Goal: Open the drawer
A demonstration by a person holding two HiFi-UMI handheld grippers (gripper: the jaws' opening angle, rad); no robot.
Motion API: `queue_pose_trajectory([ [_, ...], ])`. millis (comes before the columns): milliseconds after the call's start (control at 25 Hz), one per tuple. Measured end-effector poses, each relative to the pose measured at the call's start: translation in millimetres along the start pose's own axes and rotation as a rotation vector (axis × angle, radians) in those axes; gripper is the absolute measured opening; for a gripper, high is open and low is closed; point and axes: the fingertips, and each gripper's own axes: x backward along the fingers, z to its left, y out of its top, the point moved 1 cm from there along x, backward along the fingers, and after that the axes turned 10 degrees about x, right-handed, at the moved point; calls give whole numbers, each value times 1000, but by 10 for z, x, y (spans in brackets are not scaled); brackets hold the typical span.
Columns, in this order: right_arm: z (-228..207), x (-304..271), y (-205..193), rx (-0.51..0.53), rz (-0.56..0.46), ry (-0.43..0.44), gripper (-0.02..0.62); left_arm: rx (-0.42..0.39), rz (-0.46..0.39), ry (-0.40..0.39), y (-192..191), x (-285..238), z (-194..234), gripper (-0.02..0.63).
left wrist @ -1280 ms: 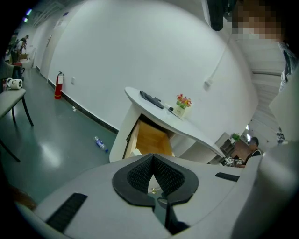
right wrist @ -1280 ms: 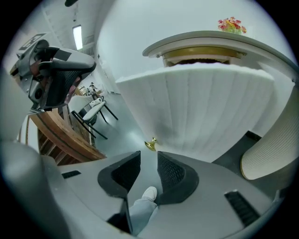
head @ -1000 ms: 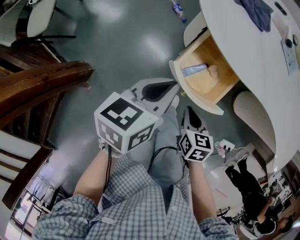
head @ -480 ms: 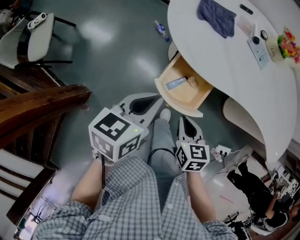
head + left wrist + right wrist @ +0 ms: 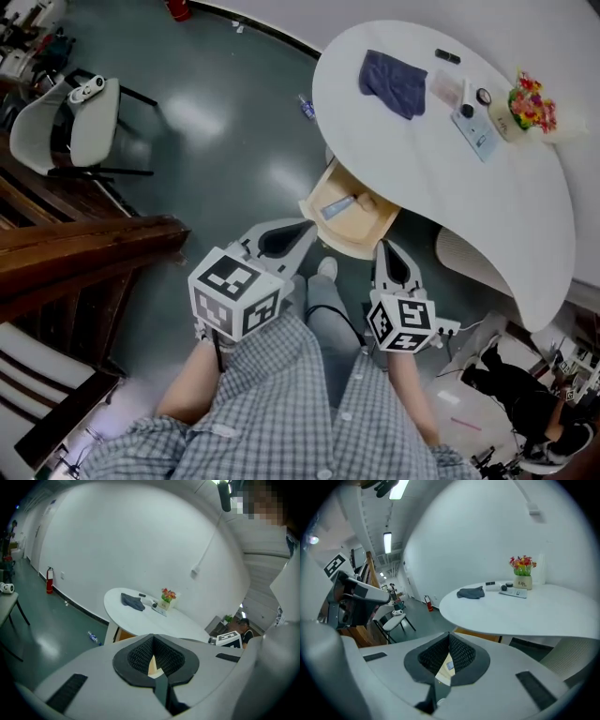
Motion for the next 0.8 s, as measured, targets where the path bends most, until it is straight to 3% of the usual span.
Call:
queue_pose_trajectory([
  [560,-399,543,1108,71,-239,-94,9,-114,-92,-18,633,155,-420,3],
  [800,-448,648,1284,68,-288,-112,9,-147,-111,-25,759,192,-514,3],
])
